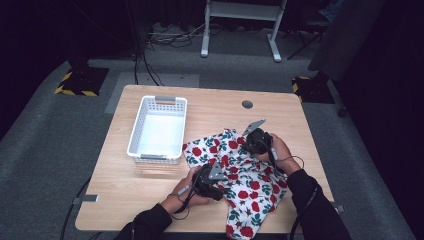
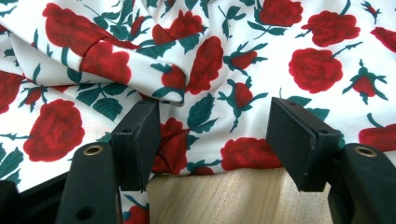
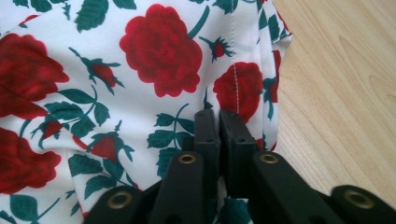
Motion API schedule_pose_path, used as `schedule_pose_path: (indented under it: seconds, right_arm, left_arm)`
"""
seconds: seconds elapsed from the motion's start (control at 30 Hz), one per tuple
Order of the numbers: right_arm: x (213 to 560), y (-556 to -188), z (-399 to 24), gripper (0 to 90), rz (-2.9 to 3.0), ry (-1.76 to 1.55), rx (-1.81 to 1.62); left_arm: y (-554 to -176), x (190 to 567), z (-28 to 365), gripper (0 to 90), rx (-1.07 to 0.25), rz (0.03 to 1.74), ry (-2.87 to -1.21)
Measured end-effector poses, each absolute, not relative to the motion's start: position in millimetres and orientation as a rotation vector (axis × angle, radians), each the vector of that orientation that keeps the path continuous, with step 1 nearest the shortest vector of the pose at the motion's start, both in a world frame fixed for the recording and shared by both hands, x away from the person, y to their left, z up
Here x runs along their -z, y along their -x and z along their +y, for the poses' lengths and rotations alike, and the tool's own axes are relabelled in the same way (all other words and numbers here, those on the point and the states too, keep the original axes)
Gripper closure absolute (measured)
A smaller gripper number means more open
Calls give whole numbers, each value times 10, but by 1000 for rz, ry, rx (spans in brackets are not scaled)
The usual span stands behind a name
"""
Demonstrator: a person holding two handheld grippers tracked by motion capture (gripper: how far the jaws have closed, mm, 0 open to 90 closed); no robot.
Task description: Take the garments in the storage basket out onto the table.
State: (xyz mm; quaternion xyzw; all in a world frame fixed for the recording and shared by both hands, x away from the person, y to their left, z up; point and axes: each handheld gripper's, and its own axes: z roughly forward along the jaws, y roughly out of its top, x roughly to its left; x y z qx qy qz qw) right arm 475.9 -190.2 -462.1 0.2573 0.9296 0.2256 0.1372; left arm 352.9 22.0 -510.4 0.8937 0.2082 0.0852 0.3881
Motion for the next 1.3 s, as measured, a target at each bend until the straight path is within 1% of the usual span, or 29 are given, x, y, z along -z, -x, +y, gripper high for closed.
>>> schedule_pose_path:
  seconds: [0.27, 0.57, 0.73, 0.9, 1.1, 1.3]
  right_arm:
    - [4497, -4777, -2044, 886, 2571, -852, -716]
    - [4399, -4817, -2358, 884, 2406, -1056, -772]
    - [4302, -4797, -2538, 891, 2336, -1117, -849]
    - [4234, -4760, -2718, 893, 2276, -1161, -835]
    - [4269, -4746, -3050, 893, 2194, -1271, -770]
    - [4409, -4757, -3400, 892, 2131, -1388, -681]
  left_arm:
    - [-3530, 5103, 222, 352, -218, 526, -2276]
    - [-3530, 5103, 222, 352, -218, 526, -2276]
    - [-3531, 5104, 222, 352, -217, 527, -2275]
    - [-3530, 5103, 223, 352, -219, 527, -2275]
    - [-3516, 5104, 246, 352, -222, 542, -2272]
    - [-3510, 5103, 299, 353, -225, 547, -2272]
